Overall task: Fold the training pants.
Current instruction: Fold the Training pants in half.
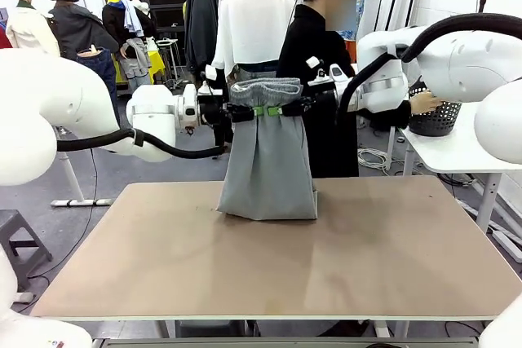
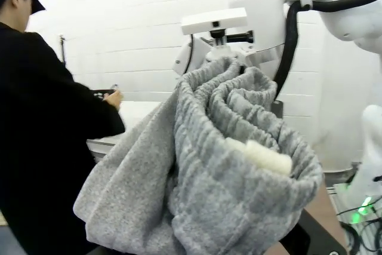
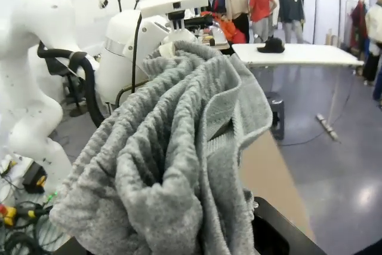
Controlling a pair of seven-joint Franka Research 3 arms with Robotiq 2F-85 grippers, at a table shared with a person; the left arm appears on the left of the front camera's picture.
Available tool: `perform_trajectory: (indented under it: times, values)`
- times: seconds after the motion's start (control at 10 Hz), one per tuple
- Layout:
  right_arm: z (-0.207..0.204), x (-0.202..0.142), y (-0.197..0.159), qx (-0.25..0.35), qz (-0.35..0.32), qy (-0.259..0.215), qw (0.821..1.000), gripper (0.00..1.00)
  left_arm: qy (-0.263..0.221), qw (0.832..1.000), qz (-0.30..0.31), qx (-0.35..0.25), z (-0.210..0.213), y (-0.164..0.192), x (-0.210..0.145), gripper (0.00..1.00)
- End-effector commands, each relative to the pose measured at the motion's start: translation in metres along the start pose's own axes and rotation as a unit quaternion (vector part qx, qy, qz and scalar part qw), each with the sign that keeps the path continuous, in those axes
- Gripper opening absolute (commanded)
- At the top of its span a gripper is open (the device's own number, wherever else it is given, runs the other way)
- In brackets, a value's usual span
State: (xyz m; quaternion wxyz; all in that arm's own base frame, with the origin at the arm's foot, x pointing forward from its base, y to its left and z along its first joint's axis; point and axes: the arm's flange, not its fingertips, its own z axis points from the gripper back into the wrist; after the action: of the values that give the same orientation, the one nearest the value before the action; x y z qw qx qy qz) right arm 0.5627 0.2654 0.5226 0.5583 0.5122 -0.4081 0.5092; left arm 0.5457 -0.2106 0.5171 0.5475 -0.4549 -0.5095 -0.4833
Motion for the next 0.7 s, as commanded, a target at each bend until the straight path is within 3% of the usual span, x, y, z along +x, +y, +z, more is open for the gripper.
perform_trajectory:
  times: [0.0,0.3,0.4,0.6]
  values:
    - [0.005,-0.013,0.024,0.0,-0.053,-0.012,0.999,0.0,-0.005,0.998,0.038,-0.041,0.01,-0.022,-0.013,0.0]
    - [0.003,-0.038,0.045,-0.002,-0.077,-0.003,0.997,0.0,-0.027,0.996,0.077,-0.044,0.016,-0.048,-0.039,0.0]
    - [0.001,-0.035,0.028,0.004,-0.057,0.01,0.998,0.0,-0.007,0.998,0.05,-0.042,0.007,-0.03,-0.036,0.0]
    - [0.001,-0.035,0.028,0.004,-0.057,0.01,0.998,0.0,-0.007,0.998,0.05,-0.042,0.007,-0.03,-0.036,0.0]
